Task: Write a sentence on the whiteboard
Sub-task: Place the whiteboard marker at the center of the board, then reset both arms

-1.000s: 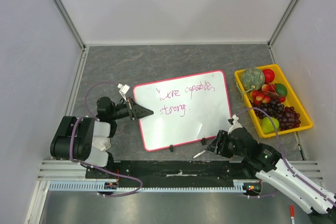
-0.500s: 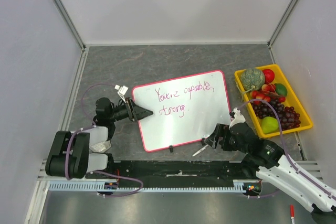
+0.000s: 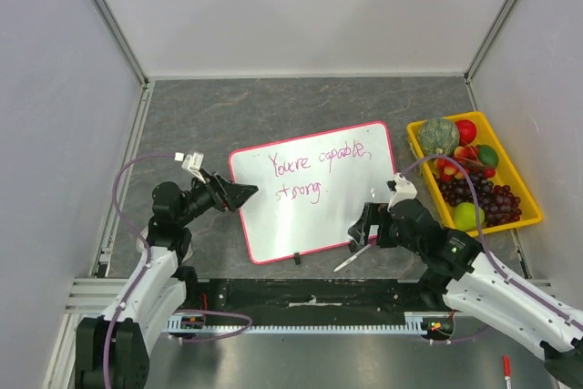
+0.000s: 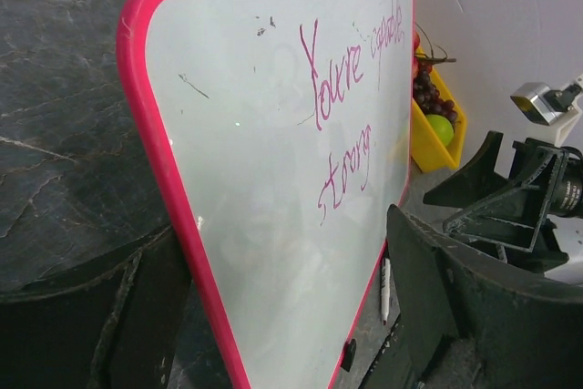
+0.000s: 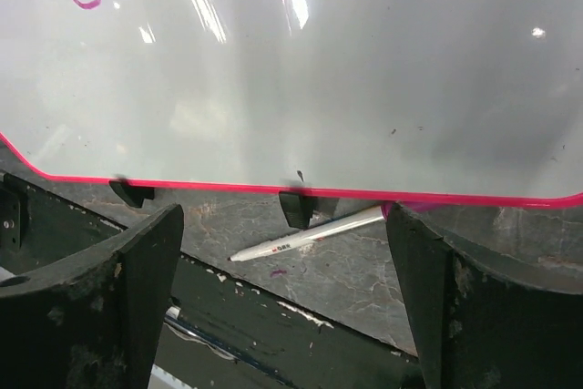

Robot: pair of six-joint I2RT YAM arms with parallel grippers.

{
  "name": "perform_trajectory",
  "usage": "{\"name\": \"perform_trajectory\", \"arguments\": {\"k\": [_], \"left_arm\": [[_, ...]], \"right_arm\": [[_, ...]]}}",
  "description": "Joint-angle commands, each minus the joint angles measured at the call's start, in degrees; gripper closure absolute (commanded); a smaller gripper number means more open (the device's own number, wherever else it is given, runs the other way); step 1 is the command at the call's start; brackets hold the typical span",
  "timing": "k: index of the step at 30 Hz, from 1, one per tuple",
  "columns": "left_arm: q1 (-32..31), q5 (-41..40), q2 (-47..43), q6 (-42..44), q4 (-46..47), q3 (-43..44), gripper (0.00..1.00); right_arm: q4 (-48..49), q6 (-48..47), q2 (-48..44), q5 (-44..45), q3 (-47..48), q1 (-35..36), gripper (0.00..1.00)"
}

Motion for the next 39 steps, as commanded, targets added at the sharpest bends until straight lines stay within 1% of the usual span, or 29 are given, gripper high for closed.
{"name": "perform_trajectory", "arguments": {"k": [1,5,8,15,18,25,31,35,39], "left_arm": [[0.0,-4.8,-4.8,2.0,-6.8,1.5,0.11],[0.0,-5.5,-7.4,1.8,-10.7,3.5,0.07],[0.0,-5.6,-8.4,0.9,-11.7,4.8,0.00],[0.0,-5.0,-9.3,-2.3,-12.5,6.5,0.00],[-0.1,-5.3,-9.1,-2.4,-14.3,7.8,0.00],[0.0,-5.7,-6.9,-1.4,-20.8,13.1,0.00],[0.0,-8.9,-3.4,1.8,-30.9,20.1,0.00],[0.0,-12.3,-1.6,4.8,-37.0,24.9,0.00],[0.0,-14.8,-0.5,7.7,-40.4,28.5,0.00]], "right_arm": [[4.4,-2.9,1.4,2.5,3.3,0.0,0.02],[6.2,-3.3,2.6,2.5,3.4,0.0,0.02],[7.3,-3.4,3.6,2.5,3.4,0.0,0.02],[9.7,-4.0,5.6,3.0,3.6,0.0,0.02],[10.6,-4.5,7.6,3.3,4.8,0.0,0.02],[13.2,-6.8,15.7,3.7,11.2,0.0,0.02],[13.4,-9.7,24.8,4.1,19.5,0.0,0.02],[13.3,-11.0,28.1,4.4,24.1,-0.2,0.02],[13.4,-11.5,30.7,5.2,27.2,-0.5,0.02]]}}
